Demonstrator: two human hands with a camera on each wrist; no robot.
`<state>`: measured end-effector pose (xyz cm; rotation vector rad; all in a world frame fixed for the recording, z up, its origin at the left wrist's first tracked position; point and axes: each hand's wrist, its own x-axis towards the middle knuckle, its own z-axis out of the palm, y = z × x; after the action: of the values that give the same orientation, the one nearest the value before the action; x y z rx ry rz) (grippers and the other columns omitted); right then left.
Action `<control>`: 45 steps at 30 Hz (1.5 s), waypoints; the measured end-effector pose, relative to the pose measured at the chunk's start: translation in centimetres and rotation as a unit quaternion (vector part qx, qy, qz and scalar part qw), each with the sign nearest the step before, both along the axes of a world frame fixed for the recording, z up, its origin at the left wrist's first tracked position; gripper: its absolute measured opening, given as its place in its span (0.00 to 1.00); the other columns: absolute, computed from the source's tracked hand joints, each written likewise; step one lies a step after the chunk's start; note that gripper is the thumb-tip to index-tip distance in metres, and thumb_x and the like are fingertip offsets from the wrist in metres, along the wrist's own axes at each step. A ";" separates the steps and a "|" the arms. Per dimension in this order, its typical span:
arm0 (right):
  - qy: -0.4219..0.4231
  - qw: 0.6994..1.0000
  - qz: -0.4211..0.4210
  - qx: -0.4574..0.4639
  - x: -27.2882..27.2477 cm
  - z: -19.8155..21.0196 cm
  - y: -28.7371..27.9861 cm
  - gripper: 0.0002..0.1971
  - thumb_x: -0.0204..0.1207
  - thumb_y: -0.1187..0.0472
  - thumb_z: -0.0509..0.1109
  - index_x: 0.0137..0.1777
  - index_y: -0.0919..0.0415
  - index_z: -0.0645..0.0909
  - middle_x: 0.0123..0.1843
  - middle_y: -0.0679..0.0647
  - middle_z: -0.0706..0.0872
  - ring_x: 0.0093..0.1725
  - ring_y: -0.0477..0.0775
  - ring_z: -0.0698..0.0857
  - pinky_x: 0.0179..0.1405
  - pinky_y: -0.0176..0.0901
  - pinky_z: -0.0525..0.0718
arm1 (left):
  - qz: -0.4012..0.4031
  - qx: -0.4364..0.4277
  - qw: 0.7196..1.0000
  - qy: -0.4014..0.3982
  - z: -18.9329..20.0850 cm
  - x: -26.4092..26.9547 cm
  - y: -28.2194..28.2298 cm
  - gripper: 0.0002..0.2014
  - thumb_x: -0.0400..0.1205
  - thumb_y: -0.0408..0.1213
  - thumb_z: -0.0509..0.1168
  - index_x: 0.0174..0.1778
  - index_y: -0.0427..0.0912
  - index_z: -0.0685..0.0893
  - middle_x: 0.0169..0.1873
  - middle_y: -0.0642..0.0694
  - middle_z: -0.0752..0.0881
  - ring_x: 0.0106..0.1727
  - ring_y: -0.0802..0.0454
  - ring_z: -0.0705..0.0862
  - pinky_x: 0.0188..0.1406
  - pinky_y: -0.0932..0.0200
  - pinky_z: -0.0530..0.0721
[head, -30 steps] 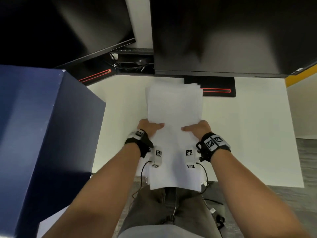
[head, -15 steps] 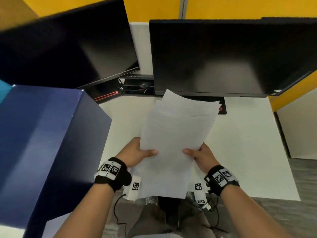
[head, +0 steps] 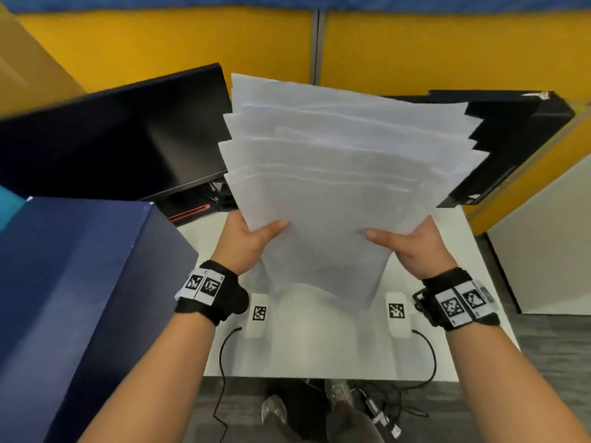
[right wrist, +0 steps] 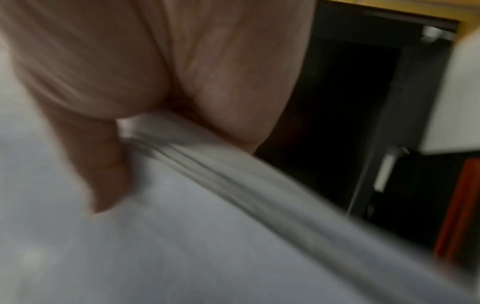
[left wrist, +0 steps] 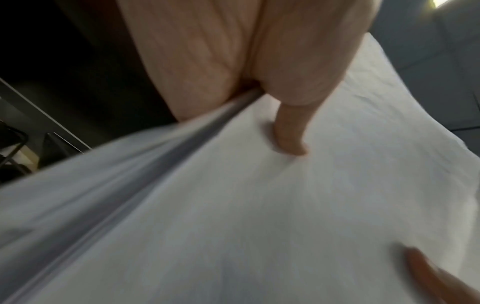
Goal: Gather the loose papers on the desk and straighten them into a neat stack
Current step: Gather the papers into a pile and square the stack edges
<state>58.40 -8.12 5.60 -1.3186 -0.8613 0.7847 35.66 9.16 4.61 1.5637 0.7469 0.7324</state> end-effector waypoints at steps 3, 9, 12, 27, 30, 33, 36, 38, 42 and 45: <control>-0.060 0.993 -0.102 -0.016 -0.8 -0.5 0.3 0.16 0.67 0.68 0.82 0.49 0.48 0.88 0.48 0.41 0.94 0.52 0.44 0.92 0.56 0.43 0.88 | 0.099 0.021 0.995 0.000 -0.8 1.4 -1.2 0.10 0.76 0.28 0.77 0.53 0.35 0.90 0.47 0.44 0.93 0.41 0.71 0.90 0.43 0.73 0.85; -0.031 0.975 -0.219 0.030 -2.2 -1.8 0.4 0.18 0.71 0.73 0.79 0.50 0.49 0.84 0.45 0.33 0.92 0.49 0.35 0.90 0.50 0.26 0.83 | 0.120 0.022 0.992 -0.031 -1.8 2.5 -2.7 0.18 0.73 0.27 0.80 0.39 0.59 0.86 0.32 0.70 0.90 0.38 0.76 0.87 0.41 0.76 0.83; -0.049 0.974 -0.217 0.037 -1.8 -2.0 0.2 0.20 0.71 0.73 0.79 0.49 0.44 0.85 0.47 0.32 0.92 0.51 0.34 0.89 0.55 0.30 0.84 | 0.120 0.026 0.991 -0.044 -2.5 2.4 -2.6 0.18 0.73 0.26 0.79 0.42 0.58 0.86 0.34 0.73 0.89 0.39 0.75 0.87 0.40 0.77 0.82; -0.048 0.976 -0.213 -0.008 -1.4 -2.5 1.4 0.13 0.68 0.70 0.82 0.43 0.50 0.88 0.42 0.38 0.93 0.47 0.42 0.92 0.47 0.33 0.88 | 0.093 0.038 0.995 -0.011 -1.2 3.7 -1.0 0.15 0.72 0.27 0.80 0.49 0.48 0.88 0.41 0.63 0.87 0.39 0.80 0.86 0.40 0.81 0.80; -0.054 0.977 -0.207 0.027 -1.2 -1.7 0.6 0.17 0.69 0.72 0.81 0.47 0.48 0.86 0.43 0.33 0.92 0.46 0.35 0.91 0.46 0.28 0.85 | 0.071 0.079 0.994 -0.021 -0.5 3.3 -0.9 0.19 0.71 0.28 0.81 0.51 0.52 0.87 0.45 0.63 0.88 0.45 0.78 0.87 0.44 0.79 0.82; -0.056 0.984 -0.153 -0.079 -0.7 -4.0 -0.2 0.15 0.65 0.64 0.84 0.47 0.48 0.86 0.43 0.34 0.93 0.46 0.33 0.91 0.46 0.32 0.86 | 0.037 0.023 0.998 0.046 -3.1 2.7 -0.7 0.19 0.68 0.33 0.84 0.53 0.50 0.89 0.46 0.59 0.92 0.48 0.69 0.90 0.51 0.67 0.88; -0.017 0.979 -0.139 -0.145 -0.9 -6.7 -0.5 0.19 0.65 0.65 0.85 0.51 0.45 0.85 0.48 0.43 0.92 0.51 0.41 0.91 0.50 0.42 0.89 | 0.017 -0.019 0.993 0.116 -5.8 2.6 -0.9 0.13 0.71 0.34 0.82 0.50 0.45 0.90 0.44 0.56 0.91 0.43 0.71 0.90 0.52 0.53 0.89; -0.014 0.975 -0.179 -0.133 -1.2 -6.8 -0.1 0.18 0.67 0.66 0.83 0.50 0.45 0.84 0.49 0.42 0.91 0.51 0.41 0.91 0.49 0.39 0.90 | 0.032 -0.011 0.993 0.117 -5.9 2.9 -1.0 0.10 0.74 0.33 0.80 0.48 0.48 0.90 0.40 0.58 0.90 0.38 0.76 0.87 0.48 0.59 0.84; -0.034 0.973 -0.220 -0.061 -1.8 -4.5 0.0 0.18 0.69 0.70 0.81 0.51 0.47 0.84 0.49 0.40 0.90 0.47 0.30 0.89 0.50 0.26 0.85 | 0.064 0.038 0.996 0.050 -3.5 3.0 -0.8 0.13 0.75 0.33 0.79 0.54 0.48 0.89 0.45 0.63 0.89 0.45 0.77 0.87 0.47 0.73 0.84; -0.051 0.972 -0.225 -0.048 -1.5 -4.3 -0.4 0.18 0.70 0.69 0.81 0.50 0.45 0.83 0.48 0.38 0.88 0.46 0.28 0.88 0.49 0.23 0.84 | 0.056 0.062 0.996 0.042 -3.7 3.0 -1.0 0.16 0.76 0.32 0.78 0.60 0.43 0.88 0.49 0.61 0.89 0.49 0.78 0.86 0.49 0.80 0.81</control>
<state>56.95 -8.53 1.31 -1.5775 -0.5738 0.4089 38.61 8.14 0.91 1.6848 0.8704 0.8113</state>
